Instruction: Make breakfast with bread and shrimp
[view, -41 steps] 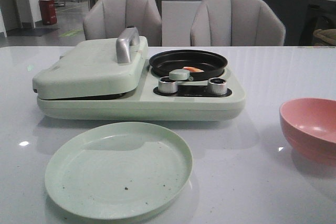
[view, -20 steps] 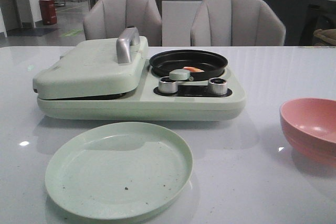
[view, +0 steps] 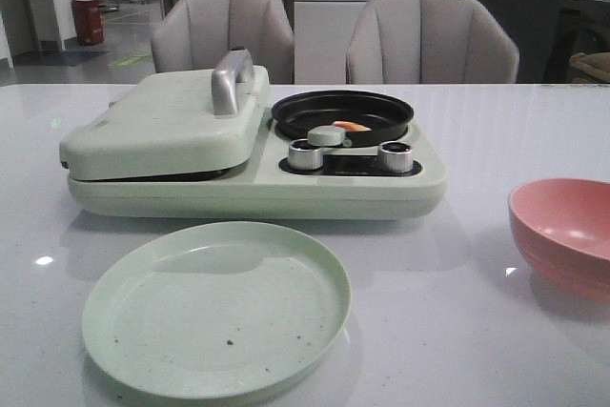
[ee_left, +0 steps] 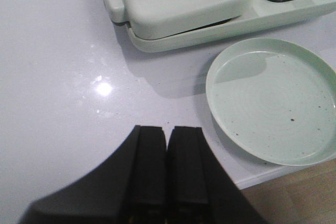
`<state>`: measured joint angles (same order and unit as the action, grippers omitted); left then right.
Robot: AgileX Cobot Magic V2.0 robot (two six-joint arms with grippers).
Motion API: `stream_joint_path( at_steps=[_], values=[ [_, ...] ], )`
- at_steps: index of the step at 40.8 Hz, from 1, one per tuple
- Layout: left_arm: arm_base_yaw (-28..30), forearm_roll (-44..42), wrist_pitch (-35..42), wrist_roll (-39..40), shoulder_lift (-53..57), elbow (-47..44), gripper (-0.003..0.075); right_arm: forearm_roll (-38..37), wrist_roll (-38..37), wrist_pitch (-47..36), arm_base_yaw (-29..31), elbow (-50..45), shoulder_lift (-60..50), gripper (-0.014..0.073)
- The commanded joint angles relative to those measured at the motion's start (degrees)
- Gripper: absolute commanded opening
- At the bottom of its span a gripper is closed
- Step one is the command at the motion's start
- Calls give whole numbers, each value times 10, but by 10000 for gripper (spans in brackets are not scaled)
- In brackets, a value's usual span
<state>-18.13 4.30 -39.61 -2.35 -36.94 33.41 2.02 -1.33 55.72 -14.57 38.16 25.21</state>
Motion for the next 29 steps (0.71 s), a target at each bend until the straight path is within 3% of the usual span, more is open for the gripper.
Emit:
stream_joint_path(
  at_steps=[1, 24, 29],
  values=[
    [2, -5, 43, 16, 2, 16, 101, -5, -2, -45, 0, 15, 3, 35],
    [3, -6, 49, 16, 20, 11, 101, -5, -2, -44, 0, 15, 3, 35],
    [52, -35, 51, 13, 73, -3, 101, -5, -2, -42, 0, 15, 3, 35]
  ],
)
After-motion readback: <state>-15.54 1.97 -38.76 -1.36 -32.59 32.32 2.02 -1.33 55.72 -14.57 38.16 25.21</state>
